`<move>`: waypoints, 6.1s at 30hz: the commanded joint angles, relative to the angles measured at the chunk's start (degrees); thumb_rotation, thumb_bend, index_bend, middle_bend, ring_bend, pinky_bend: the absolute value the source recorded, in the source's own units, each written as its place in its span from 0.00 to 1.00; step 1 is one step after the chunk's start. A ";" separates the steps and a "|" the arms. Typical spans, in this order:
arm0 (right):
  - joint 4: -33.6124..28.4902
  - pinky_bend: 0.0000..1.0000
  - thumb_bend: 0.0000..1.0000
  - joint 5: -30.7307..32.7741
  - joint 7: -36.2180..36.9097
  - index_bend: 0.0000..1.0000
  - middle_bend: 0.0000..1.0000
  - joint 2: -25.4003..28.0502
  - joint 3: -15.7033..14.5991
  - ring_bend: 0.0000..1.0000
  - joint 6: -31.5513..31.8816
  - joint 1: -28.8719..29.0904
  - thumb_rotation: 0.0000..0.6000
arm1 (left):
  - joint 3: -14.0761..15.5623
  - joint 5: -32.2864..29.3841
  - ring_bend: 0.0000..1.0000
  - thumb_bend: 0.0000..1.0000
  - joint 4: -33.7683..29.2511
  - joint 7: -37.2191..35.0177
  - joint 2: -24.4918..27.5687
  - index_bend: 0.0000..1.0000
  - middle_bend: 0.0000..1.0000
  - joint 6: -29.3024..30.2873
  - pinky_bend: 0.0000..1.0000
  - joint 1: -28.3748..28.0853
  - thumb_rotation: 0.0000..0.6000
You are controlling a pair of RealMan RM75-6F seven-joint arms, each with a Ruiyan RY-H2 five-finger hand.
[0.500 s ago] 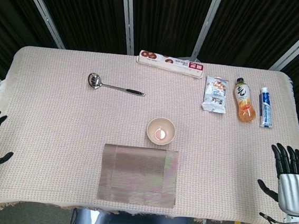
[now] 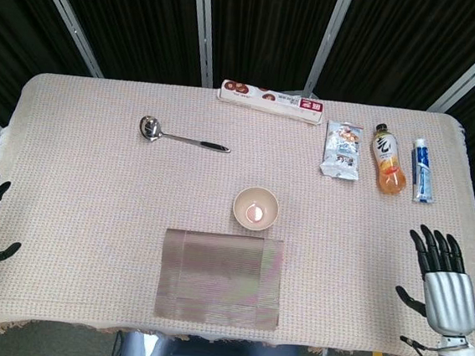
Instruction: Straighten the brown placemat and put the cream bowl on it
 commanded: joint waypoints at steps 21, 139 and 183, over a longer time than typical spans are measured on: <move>2.61 0.00 0.00 7.66 -2.98 0.16 0.00 -10.29 8.62 0.00 -43.69 35.42 1.00 | -1.72 -6.72 0.00 0.00 4.25 1.46 -1.73 0.00 0.00 -3.11 0.00 -0.40 1.00; -1.33 0.00 0.00 8.86 8.75 0.00 0.00 2.92 -2.67 0.00 -3.07 4.25 1.00 | 11.94 33.45 0.00 0.10 27.20 -19.57 -25.29 0.43 0.00 -14.63 0.00 -25.80 1.00; -1.51 0.00 0.00 8.24 11.72 0.00 0.00 3.65 -0.68 0.00 -5.02 3.25 1.00 | 18.48 32.86 0.00 0.22 38.38 -20.18 -33.70 0.43 0.00 -11.63 0.00 -26.83 1.00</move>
